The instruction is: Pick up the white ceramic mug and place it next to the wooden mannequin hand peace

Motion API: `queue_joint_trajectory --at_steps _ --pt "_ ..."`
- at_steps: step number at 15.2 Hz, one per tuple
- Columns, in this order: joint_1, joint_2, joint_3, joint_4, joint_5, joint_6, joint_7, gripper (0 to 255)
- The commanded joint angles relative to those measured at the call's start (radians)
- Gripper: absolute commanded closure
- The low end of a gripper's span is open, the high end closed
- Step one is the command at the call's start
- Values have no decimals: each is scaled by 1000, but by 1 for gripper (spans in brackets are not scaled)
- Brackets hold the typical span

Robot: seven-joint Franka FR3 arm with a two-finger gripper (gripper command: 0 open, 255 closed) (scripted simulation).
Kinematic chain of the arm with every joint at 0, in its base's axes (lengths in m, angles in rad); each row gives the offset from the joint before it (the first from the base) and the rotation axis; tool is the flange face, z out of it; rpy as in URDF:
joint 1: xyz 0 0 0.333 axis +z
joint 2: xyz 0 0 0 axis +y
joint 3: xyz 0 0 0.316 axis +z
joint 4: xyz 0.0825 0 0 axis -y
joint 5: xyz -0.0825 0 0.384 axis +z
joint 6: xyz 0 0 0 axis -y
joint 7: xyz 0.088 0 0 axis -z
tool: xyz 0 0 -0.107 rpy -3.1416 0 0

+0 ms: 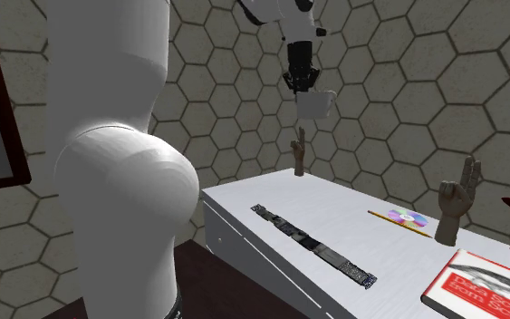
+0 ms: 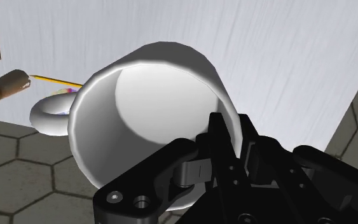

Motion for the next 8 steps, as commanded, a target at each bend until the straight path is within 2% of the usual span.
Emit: queue_joint_trajectory --at_steps 1,8 --pt "-29 -31 -19 -44 11 19 -48 255" --pt "-121 -81 -92 -108 34 46 -213 255"
